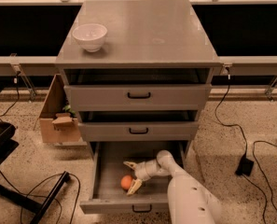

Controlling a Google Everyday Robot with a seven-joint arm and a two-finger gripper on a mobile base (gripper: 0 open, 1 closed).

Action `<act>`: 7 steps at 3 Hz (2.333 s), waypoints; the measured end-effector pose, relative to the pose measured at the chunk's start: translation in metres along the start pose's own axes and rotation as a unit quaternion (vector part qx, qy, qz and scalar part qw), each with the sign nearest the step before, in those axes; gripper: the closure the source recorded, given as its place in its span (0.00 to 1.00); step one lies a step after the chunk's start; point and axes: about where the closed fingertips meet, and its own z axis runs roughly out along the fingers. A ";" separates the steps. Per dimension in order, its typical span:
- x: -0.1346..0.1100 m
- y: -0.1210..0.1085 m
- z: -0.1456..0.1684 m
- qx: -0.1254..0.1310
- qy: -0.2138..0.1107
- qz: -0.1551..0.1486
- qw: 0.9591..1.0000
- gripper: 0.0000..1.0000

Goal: Pick orange from bottom drawer and place on counter

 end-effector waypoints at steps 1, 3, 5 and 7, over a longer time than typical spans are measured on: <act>0.004 0.008 0.005 -0.012 -0.002 0.007 1.000 0.18; 0.006 0.015 0.020 -0.025 -0.009 0.020 0.999 0.65; 0.005 0.015 0.020 -0.025 -0.009 0.020 0.999 1.00; -0.043 -0.009 -0.077 0.048 -0.020 -0.005 0.999 1.00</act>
Offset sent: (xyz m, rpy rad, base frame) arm -0.0109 0.0101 -0.0182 0.0185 0.0664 0.0281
